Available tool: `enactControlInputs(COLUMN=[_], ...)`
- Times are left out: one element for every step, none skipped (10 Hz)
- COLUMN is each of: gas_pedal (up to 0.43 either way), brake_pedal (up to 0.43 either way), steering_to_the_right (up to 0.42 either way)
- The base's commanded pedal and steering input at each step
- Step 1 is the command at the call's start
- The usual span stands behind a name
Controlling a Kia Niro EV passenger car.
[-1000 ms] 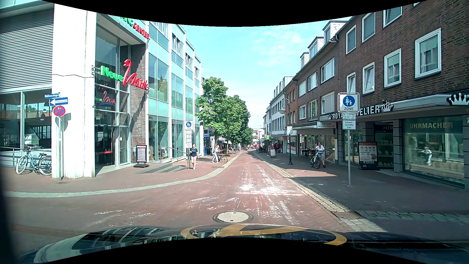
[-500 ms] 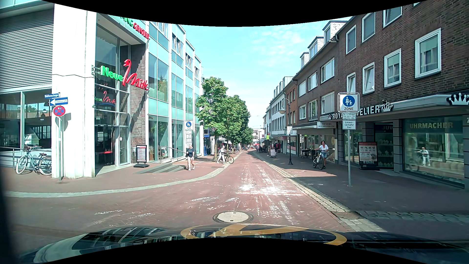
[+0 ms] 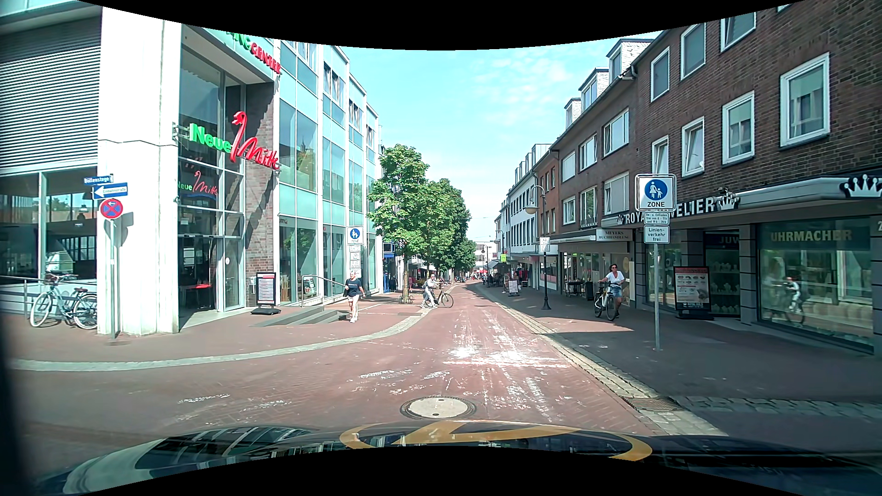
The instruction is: Follow the waypoints while adhering to traffic rules and regulations
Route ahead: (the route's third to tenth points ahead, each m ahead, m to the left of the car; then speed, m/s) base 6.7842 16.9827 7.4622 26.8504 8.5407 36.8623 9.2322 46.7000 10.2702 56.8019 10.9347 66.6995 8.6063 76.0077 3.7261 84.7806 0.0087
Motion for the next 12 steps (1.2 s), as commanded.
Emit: enactControlInputs(gas_pedal=[0.0,0.0,0.0,0.0,0.0,0.0,0.0,0.0,0.0,0.0,0.0,0.0], brake_pedal=[0.207,0.207,0.207,0.207,0.207,0.207,0.207,0.207,0.207,0.207,0.207,0.207], steering_to_the_right=[-0.055,-0.055,-0.055,-0.055,-0.055,-0.055,-0.055,-0.055,-0.055,-0.055,-0.055,-0.055])
